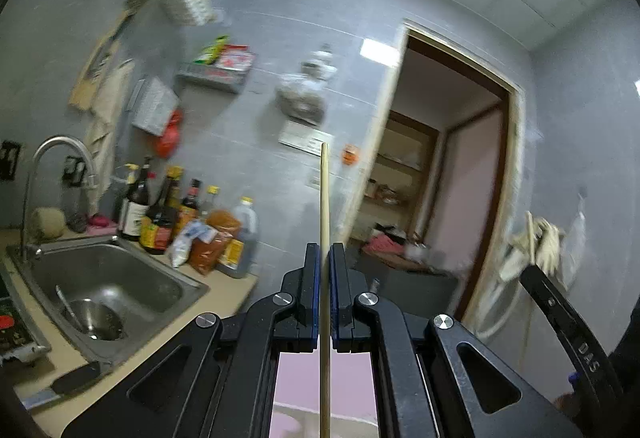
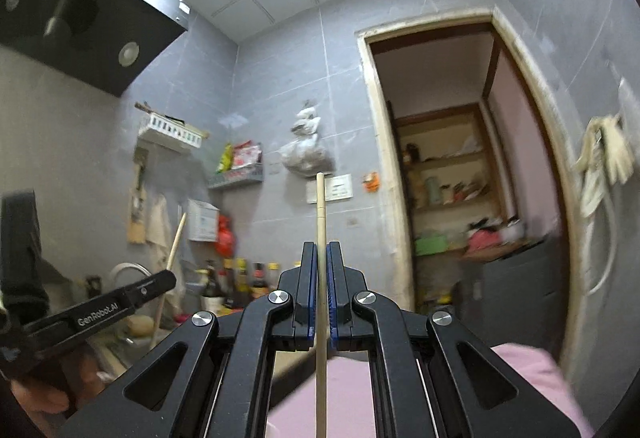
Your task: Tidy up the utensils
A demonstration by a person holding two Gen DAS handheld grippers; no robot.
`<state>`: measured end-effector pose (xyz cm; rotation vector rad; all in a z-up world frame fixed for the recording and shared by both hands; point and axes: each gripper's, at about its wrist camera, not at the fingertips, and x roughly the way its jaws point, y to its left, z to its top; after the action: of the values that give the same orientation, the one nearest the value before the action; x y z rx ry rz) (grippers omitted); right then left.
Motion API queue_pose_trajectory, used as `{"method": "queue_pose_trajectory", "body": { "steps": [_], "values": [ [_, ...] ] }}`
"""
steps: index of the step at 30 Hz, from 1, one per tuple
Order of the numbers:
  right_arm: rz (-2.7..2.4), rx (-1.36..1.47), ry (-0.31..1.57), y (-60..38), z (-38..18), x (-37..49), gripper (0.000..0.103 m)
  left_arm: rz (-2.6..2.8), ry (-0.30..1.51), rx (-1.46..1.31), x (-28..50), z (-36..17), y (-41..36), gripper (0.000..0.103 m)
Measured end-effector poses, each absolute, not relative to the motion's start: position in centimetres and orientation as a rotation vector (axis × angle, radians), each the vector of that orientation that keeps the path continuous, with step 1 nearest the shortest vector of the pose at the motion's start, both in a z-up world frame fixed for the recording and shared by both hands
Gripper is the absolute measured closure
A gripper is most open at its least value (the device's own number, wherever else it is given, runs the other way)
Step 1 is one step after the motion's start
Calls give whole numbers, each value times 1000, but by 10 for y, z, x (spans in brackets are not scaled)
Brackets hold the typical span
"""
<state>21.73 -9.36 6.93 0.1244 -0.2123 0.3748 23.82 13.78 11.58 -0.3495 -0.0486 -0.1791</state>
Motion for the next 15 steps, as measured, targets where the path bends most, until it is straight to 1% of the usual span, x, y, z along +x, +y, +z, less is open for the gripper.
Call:
{"method": "queue_pose_trajectory", "body": {
  "steps": [6,15],
  "values": [
    [433,211,-189,-70,70,243,100,-118,-66,-399,256,104,174,101],
    [458,322,-134,-63,49,274,100,-43,-18,-428,280,75,178,101]
  ]
}}
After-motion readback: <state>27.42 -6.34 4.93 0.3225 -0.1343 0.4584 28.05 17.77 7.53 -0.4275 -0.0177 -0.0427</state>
